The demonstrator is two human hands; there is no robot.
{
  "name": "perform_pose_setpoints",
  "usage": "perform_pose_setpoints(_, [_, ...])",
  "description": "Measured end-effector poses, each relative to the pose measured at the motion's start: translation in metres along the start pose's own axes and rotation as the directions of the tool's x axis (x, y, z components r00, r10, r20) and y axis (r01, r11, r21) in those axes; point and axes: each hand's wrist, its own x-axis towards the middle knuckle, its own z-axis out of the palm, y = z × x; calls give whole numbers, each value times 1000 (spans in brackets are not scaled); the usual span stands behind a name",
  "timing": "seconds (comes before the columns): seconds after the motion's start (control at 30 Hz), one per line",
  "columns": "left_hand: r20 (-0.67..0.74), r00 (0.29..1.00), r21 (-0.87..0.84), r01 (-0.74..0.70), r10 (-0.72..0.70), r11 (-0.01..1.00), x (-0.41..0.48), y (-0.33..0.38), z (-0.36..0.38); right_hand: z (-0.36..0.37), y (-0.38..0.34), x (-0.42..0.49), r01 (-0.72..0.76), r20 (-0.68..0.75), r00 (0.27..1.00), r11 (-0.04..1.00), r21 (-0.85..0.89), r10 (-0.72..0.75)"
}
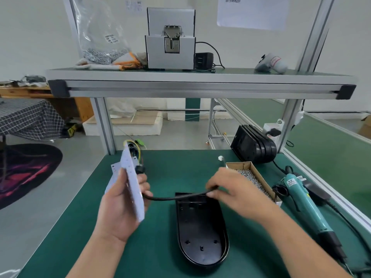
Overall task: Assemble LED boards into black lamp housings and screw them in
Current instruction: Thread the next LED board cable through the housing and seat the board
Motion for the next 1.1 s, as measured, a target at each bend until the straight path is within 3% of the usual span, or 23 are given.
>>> perform_pose_setpoints(0.1, [27,999,6,31,-31,1000,1,5,-1,-6,21,-6,-62,-132,989,996,69,71])
perform_pose_setpoints(0.17, [82,989,90,113,-120,990,-2,-1,1,0,17,-3,-17,-144,989,997,71,27])
perform_pose_setpoints(0.27, [174,950,221,220,-260,950,-7,-9,2,10,-1,4,64,-177,981,996,-65,-75])
perform_pose_setpoints(0.33, [273,900,237,279,-340,930,-10,-11,5,13,-16,8,83,-225,968,986,-147,-115])
perform_pose_setpoints(0.43, [491,747,166,425,-448,890,-14,-16,9,20,-39,17,118,-283,944,974,-193,-171])
perform_pose_setpoints(0.57, [416,802,331,305,-429,893,-18,-22,6,26,-57,22,143,-261,942,957,-251,-209])
perform_pose_setpoints(0.67, [374,846,335,260,-380,906,-19,-22,6,24,-58,21,144,-285,936,964,-224,-206])
perform_pose_setpoints(0.8, [407,838,309,247,-363,918,-19,-23,7,25,-53,23,128,-300,934,965,-231,-195])
perform_pose_setpoints(0.93, [177,960,270,165,-217,948,-11,-21,2,25,-26,18,-40,-282,958,950,-309,-52])
perform_pose_setpoints(1.1, [0,1000,145,31,-31,989,0,-11,-5,-6,21,-3,-348,-273,929,845,-407,251])
